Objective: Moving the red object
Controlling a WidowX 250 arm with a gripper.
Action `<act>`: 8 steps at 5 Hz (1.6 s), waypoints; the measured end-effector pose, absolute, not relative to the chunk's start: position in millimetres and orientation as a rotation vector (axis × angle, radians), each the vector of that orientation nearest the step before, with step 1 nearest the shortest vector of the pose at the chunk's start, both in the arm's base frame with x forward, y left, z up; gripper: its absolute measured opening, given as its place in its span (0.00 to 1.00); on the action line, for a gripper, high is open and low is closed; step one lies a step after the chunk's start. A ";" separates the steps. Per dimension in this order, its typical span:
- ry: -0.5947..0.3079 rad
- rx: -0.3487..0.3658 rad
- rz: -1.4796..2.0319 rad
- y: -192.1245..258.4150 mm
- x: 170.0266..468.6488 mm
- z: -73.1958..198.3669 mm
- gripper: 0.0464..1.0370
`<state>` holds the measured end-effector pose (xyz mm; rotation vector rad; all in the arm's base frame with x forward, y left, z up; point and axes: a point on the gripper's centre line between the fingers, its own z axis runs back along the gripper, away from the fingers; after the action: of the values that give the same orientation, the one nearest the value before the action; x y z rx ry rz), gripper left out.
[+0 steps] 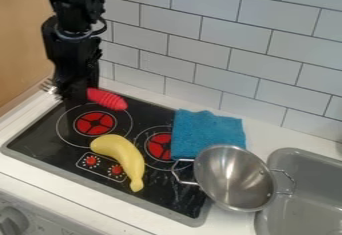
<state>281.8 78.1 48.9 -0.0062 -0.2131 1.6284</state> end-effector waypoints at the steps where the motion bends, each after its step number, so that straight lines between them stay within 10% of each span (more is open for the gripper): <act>1: -0.217 -0.027 1.636 77.3 303.6 46.4 0.28; 8: -0.256 0.001 1.605 72.6 356.0 6.6 0.28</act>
<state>356.0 72.6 6.6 0.0007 -0.2557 1.6055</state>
